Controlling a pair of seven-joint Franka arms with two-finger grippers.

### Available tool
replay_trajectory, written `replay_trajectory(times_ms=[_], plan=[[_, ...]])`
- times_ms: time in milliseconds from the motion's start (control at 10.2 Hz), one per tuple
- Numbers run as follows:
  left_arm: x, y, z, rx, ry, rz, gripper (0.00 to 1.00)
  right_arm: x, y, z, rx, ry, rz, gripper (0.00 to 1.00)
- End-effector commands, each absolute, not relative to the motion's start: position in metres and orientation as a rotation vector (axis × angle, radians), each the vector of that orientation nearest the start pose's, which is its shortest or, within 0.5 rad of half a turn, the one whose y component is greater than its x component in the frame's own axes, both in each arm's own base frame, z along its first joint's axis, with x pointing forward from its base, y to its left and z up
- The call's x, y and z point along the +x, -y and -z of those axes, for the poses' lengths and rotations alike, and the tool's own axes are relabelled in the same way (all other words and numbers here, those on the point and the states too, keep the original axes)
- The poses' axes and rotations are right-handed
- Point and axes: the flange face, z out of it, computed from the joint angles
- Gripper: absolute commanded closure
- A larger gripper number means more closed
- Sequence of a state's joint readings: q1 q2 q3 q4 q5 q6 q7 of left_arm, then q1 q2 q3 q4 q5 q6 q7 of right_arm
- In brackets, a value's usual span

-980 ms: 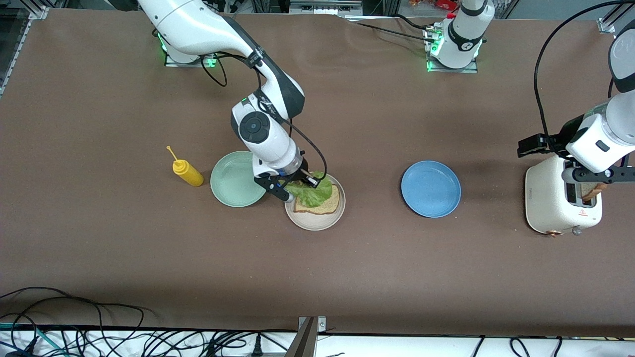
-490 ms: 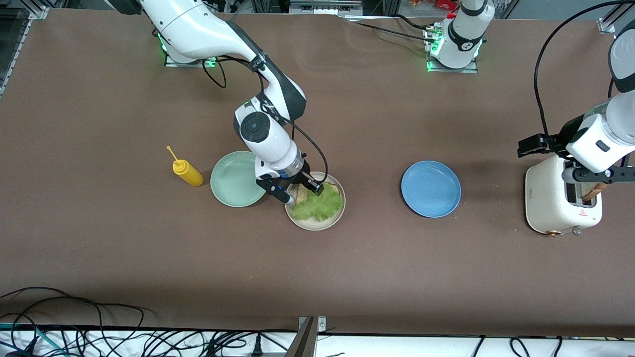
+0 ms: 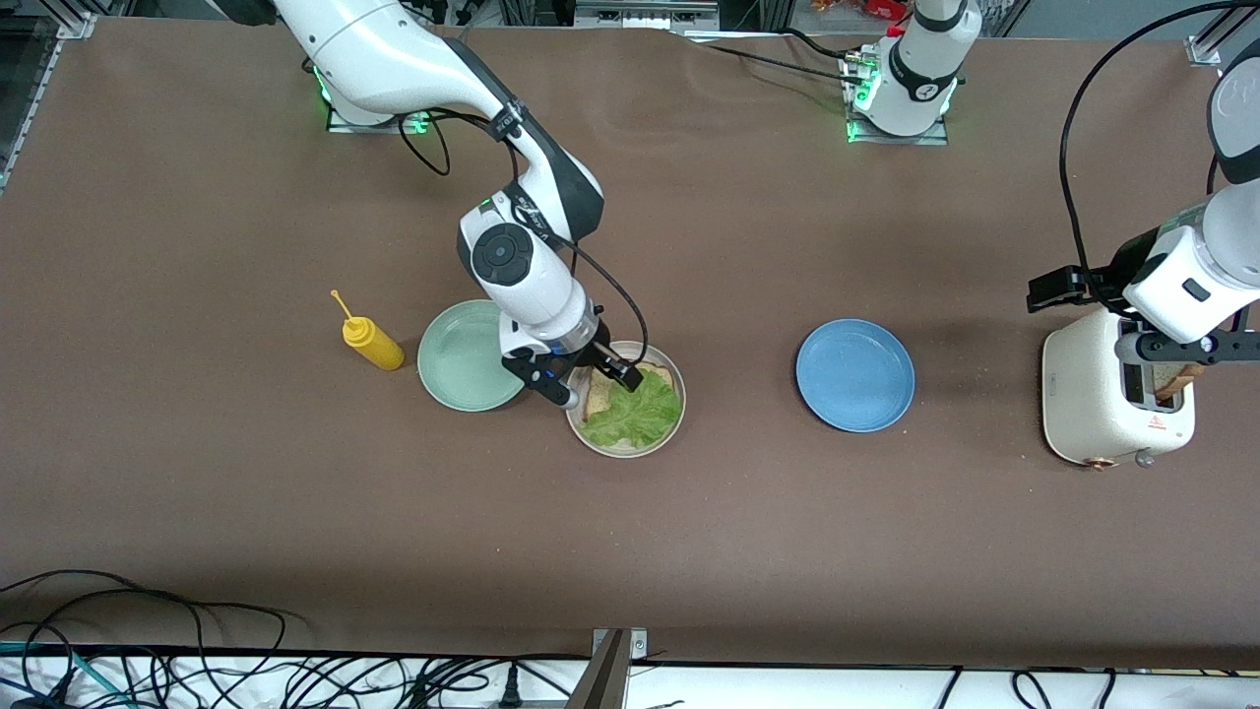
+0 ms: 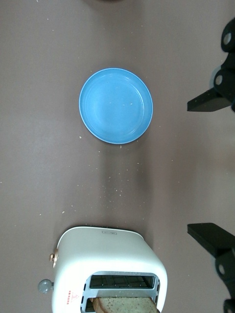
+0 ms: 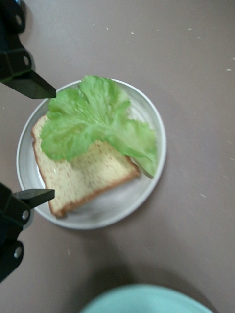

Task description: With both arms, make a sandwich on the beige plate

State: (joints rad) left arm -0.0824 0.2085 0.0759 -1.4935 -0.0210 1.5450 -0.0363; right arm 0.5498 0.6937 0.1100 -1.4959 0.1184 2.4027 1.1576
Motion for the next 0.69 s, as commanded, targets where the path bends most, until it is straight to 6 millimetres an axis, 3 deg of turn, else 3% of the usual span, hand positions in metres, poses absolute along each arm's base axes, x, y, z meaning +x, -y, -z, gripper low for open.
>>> replay_trajectory(times_ms=[0,294,588], plan=[[0.607,0.010,-0.538,-3.134,0.064,-0.238,0.00,0.598,-0.403,-0.330,-2.874,-0.749,0.010,0.14],[0.608,0.010,-0.537,-3.134,0.064,-0.240,0.00,0.611,-0.332,-0.378,-3.057,-0.458,-0.054,0.09],[0.608,0.010,-0.535,-3.133,0.064,-0.245,0.00,0.611,-0.250,-0.420,-3.136,-0.148,-0.135,0.08]])
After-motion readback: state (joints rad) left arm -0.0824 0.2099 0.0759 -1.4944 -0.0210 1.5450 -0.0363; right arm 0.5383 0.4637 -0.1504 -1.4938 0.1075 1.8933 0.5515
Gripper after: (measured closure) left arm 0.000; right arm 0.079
